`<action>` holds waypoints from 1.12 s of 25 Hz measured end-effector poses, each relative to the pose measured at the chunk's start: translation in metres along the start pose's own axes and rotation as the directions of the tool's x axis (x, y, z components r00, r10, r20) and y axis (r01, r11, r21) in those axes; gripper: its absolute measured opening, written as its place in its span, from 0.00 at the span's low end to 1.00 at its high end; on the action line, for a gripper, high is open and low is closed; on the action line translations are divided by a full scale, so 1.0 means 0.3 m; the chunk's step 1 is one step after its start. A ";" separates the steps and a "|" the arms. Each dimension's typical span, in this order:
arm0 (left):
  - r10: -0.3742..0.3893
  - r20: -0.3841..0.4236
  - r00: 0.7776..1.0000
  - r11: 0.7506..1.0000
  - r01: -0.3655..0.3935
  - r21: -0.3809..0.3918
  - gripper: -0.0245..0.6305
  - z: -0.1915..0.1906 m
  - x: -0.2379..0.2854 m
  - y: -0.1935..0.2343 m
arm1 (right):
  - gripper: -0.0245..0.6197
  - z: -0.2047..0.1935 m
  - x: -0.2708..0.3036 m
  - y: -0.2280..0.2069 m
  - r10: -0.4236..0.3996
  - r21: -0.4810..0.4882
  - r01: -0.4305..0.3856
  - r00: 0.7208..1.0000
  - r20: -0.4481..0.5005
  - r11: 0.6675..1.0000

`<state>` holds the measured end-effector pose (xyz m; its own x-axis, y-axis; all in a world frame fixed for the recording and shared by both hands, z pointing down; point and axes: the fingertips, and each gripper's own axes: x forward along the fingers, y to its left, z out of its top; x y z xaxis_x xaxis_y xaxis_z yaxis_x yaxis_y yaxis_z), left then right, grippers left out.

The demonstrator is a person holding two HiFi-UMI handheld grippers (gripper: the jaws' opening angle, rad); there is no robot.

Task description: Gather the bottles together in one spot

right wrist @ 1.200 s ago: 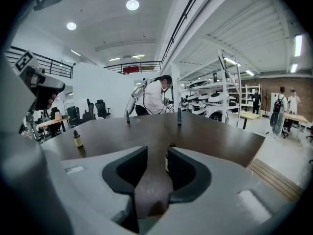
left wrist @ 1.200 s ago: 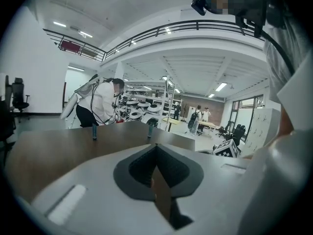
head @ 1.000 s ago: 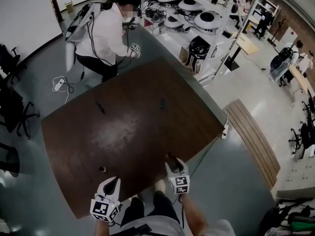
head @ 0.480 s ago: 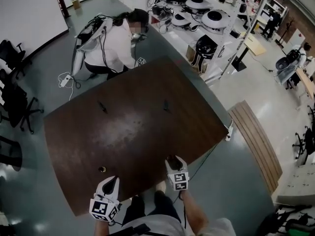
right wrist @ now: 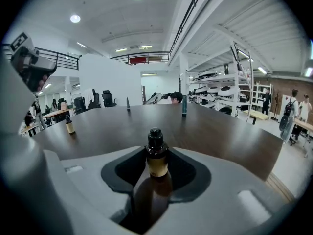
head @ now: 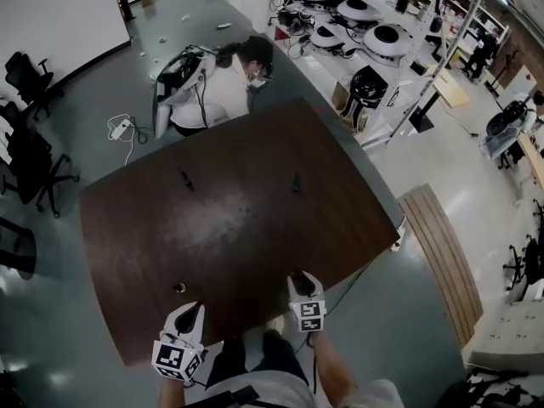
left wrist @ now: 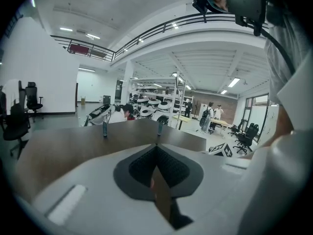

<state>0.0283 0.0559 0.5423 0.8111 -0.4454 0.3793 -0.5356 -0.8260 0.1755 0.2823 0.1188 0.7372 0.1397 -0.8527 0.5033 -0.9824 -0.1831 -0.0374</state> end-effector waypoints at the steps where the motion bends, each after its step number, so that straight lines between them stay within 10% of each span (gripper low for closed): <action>1: 0.005 0.001 1.000 1.000 -0.005 -0.003 0.04 -0.001 -0.006 0.005 | 0.25 0.020 -0.001 0.018 0.013 -0.004 -0.013 1.000 0.006 1.000; 28: 0.227 0.028 0.974 0.967 -0.222 -0.126 0.04 -0.082 -0.209 0.199 | 0.25 0.236 0.159 0.674 0.499 -0.252 -0.479 0.866 0.017 0.841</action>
<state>-0.0603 0.0429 0.5513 0.6746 -0.6306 0.3838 -0.7274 -0.6563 0.2003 0.0991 0.0066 0.6926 -0.3673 -0.8385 0.4024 -0.9241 0.3782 -0.0554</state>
